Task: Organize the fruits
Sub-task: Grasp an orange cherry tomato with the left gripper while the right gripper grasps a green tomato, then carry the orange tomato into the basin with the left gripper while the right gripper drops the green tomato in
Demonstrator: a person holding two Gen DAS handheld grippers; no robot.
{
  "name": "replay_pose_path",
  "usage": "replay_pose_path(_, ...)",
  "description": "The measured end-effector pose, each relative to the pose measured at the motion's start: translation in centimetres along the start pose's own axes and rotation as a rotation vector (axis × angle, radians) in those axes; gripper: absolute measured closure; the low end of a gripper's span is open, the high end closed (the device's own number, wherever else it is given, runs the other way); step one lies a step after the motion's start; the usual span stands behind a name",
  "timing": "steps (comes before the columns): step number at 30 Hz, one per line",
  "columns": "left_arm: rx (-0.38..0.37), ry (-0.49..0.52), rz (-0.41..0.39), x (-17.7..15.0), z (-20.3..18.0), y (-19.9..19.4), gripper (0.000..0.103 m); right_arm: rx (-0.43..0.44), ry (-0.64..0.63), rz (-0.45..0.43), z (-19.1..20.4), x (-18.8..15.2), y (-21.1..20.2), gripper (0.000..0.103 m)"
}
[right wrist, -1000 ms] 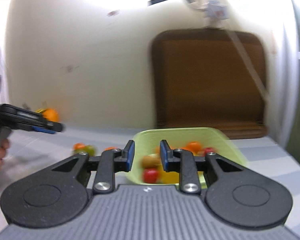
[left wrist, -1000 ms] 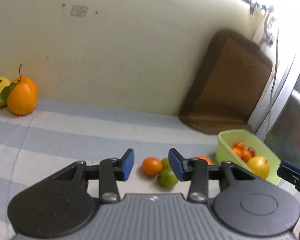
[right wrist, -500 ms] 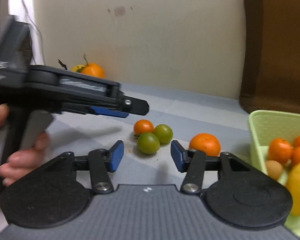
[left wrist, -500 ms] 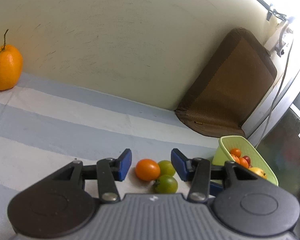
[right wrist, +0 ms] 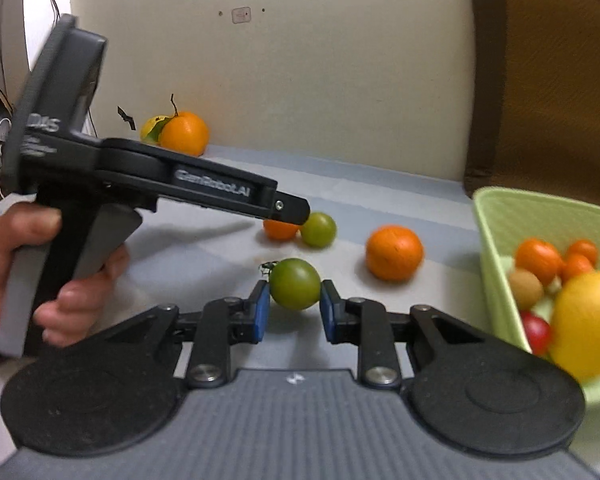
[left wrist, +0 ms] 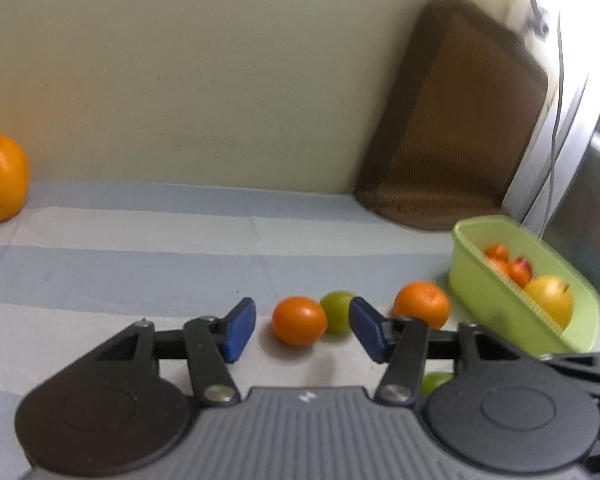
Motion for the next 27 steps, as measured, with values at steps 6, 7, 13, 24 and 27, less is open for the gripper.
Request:
replay_pose_path(6,0.008,0.011,0.003,-0.6,-0.2,-0.5,0.071,-0.016,0.043,-0.029,-0.6,-0.9,-1.3,0.074)
replay_pose_path(7,-0.001,0.013,-0.002,-0.7,-0.3,-1.0,0.071,-0.016,0.048,-0.04,-0.7,-0.9,-1.7,0.074)
replay_pose_path(13,-0.076,0.033,-0.035,-1.3,-2.8,-4.2,0.071,-0.052,0.056,-0.116,-1.6,-1.0,-4.9,0.074)
replay_pose_path(24,-0.276,0.163,-0.054,1.9,-13.8,-4.1,0.071,-0.272,0.145,-0.309,-9.2,-0.3,-13.5,0.074)
replay_pose_path(27,-0.296,0.165,-0.025,2.5,-15.5,-2.5,0.071,-0.315,0.185,-0.314,-11.7,-0.6,-14.1,0.074)
Point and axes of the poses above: each gripper's, at about its wrist camera, not at the fingertips, and y roughly the way its jaws point, z to its left, x to its top, the point moved 6 cm from there along y, roughly the way its jaws point, and after that the axes turned 8 degrees about x, right-handed, at the moved point
